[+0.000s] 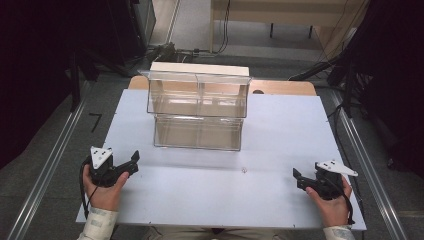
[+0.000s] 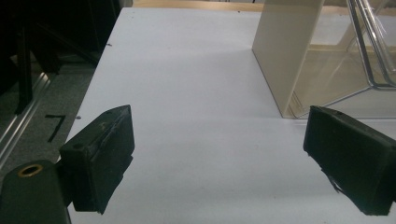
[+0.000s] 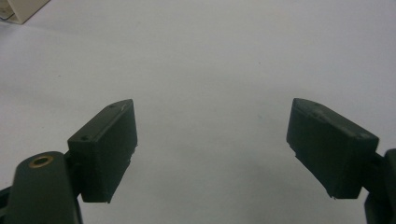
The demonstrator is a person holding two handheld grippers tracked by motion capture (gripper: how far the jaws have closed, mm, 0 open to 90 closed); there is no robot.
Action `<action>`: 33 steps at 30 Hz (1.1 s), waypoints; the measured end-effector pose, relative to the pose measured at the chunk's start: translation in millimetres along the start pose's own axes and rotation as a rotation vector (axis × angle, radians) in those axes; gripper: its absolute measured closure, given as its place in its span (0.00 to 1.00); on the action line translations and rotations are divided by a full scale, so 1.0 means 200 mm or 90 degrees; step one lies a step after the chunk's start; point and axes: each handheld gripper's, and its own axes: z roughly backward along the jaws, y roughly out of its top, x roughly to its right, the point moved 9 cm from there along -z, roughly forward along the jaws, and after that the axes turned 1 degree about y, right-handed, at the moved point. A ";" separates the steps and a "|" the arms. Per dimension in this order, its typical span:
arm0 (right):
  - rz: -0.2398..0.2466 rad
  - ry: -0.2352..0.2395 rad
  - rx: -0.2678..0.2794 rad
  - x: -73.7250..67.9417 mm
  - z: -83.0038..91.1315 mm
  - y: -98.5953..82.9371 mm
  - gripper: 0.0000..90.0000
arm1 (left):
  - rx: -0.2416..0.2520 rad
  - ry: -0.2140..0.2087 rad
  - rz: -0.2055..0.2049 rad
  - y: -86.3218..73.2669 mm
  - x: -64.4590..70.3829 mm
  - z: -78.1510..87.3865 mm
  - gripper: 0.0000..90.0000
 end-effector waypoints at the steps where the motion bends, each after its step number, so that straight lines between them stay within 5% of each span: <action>1: 0.001 0.000 0.000 0.00 0.00 0.00 0.17 | 0.001 0.001 0.001 0.00 0.00 0.00 0.11; 33: 0.027 0.042 0.006 -0.14 -0.03 0.02 0.18 | -0.010 -0.003 0.002 -0.01 0.00 -0.01 0.11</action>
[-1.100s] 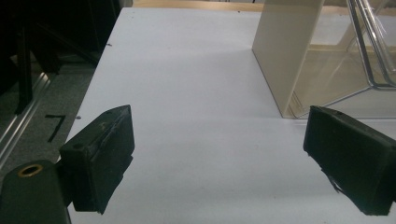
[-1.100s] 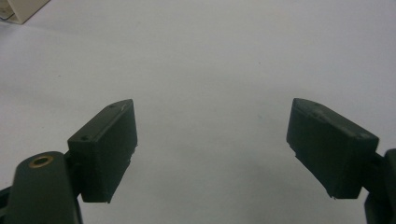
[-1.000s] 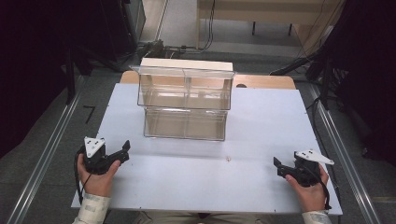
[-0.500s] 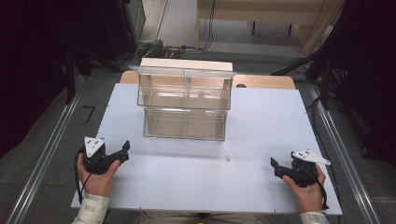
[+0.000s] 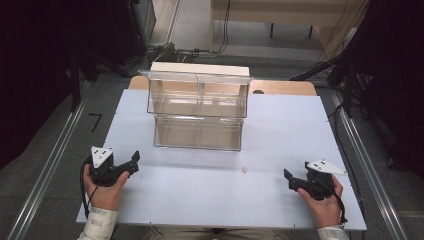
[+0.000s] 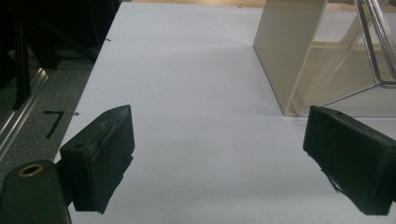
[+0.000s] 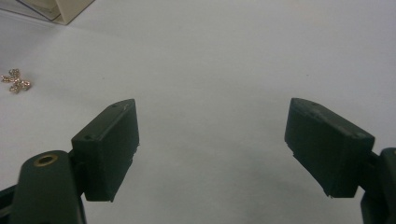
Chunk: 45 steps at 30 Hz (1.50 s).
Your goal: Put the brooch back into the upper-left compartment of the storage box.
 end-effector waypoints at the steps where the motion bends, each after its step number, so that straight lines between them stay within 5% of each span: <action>1: 0.001 0.003 0.000 -0.01 0.00 0.00 0.18 | 0.000 0.000 0.000 0.00 0.00 0.00 0.11; 14: -0.002 0.025 0.001 -0.08 -0.03 0.01 0.18 | -0.001 0.001 0.000 0.00 0.00 0.00 0.11; 45: 0.045 0.092 -0.012 -0.30 -0.12 0.02 0.27 | -0.008 0.000 -0.003 -0.01 0.01 -0.02 0.11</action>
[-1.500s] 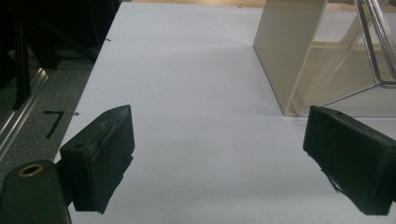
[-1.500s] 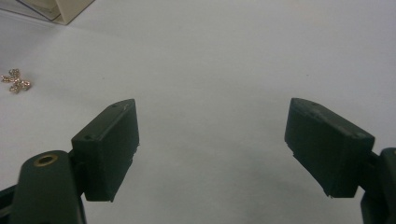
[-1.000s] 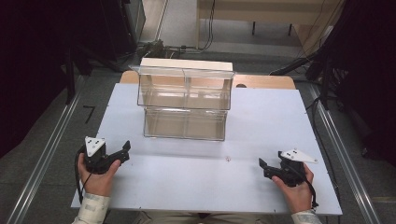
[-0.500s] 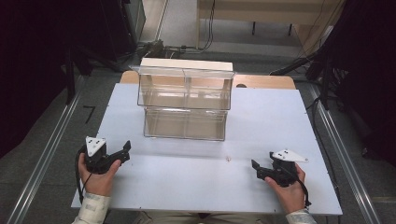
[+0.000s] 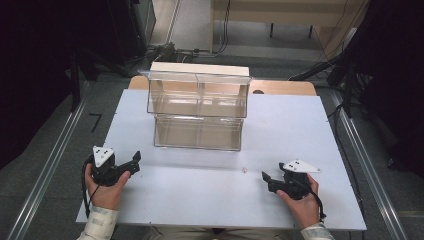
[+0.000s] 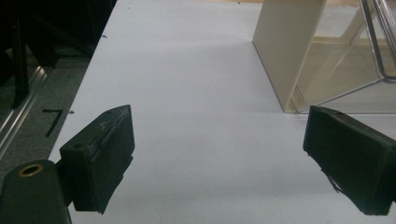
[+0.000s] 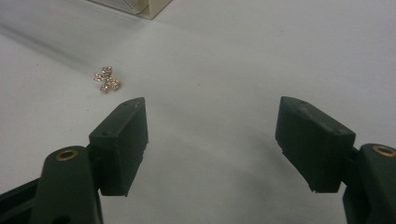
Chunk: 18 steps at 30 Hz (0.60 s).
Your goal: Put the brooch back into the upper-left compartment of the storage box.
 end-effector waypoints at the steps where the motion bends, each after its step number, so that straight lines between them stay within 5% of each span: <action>1: 0.001 0.002 0.001 0.00 0.00 0.00 0.27 | -0.001 -0.001 0.000 0.00 0.00 0.00 0.11; 18: 0.033 0.038 -0.006 -0.14 -0.10 0.05 0.35 | -0.003 -0.001 0.001 0.00 0.00 0.00 0.11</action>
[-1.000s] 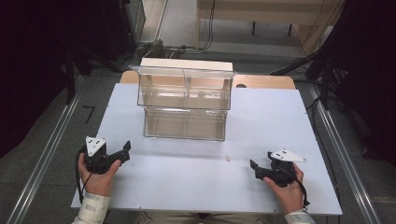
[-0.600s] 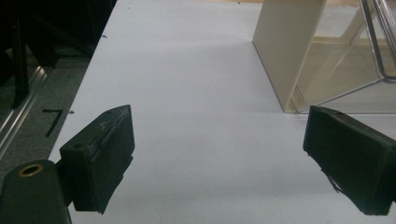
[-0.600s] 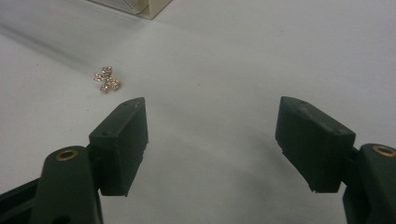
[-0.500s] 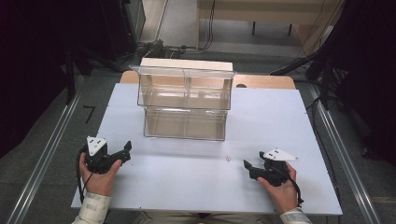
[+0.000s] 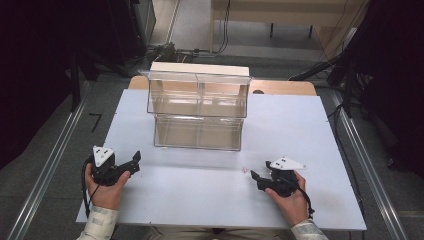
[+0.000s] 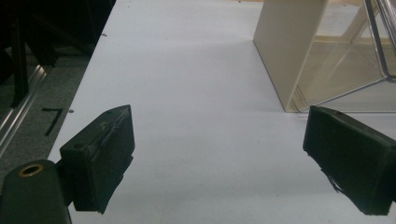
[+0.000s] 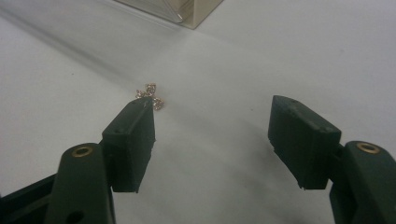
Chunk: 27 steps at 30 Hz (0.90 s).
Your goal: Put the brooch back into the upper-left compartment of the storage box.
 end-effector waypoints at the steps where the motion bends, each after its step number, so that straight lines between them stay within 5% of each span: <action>1: 0.004 0.001 0.001 0.00 0.00 0.00 0.36 | 0.000 0.000 0.000 0.00 0.00 0.00 0.11; 27: 0.039 0.026 -0.011 -0.11 -0.08 0.05 0.53 | -0.003 -0.002 0.000 0.00 0.00 0.00 0.11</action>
